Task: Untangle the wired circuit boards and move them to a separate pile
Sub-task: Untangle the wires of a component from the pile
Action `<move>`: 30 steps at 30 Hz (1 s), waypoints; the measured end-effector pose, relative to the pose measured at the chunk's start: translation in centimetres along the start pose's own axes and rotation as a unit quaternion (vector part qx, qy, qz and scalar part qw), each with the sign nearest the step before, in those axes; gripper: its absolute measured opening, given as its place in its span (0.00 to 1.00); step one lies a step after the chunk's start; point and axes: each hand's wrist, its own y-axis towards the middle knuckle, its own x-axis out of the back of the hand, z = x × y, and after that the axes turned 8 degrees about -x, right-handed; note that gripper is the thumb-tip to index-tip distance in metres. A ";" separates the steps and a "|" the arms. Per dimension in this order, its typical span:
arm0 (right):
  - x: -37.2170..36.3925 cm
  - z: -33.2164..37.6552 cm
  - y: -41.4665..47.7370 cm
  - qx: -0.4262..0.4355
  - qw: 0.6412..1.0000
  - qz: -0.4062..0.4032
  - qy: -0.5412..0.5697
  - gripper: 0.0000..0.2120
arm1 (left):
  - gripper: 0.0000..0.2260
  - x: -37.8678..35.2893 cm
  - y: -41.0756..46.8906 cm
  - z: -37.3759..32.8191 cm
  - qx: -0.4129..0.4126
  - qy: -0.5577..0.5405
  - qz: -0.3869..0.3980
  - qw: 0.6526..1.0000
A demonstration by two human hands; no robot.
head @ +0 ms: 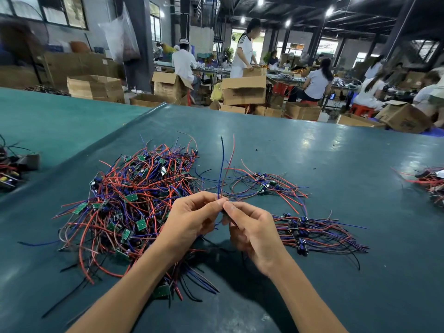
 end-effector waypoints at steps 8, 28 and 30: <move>-0.2 -0.3 0.2 0.017 0.999 -0.022 -0.027 0.13 | 0.12 0.5 0.4 0.4 -0.032 0.046 -0.074 0.996; -0.3 0.4 -1.1 -0.018 0.993 0.112 -0.029 0.11 | 0.02 2.0 1.2 0.6 -0.088 0.075 -0.205 0.972; -0.1 0.6 -1.2 -0.018 0.992 0.122 -0.030 0.11 | 0.02 2.1 1.3 0.7 -0.080 0.070 -0.205 0.973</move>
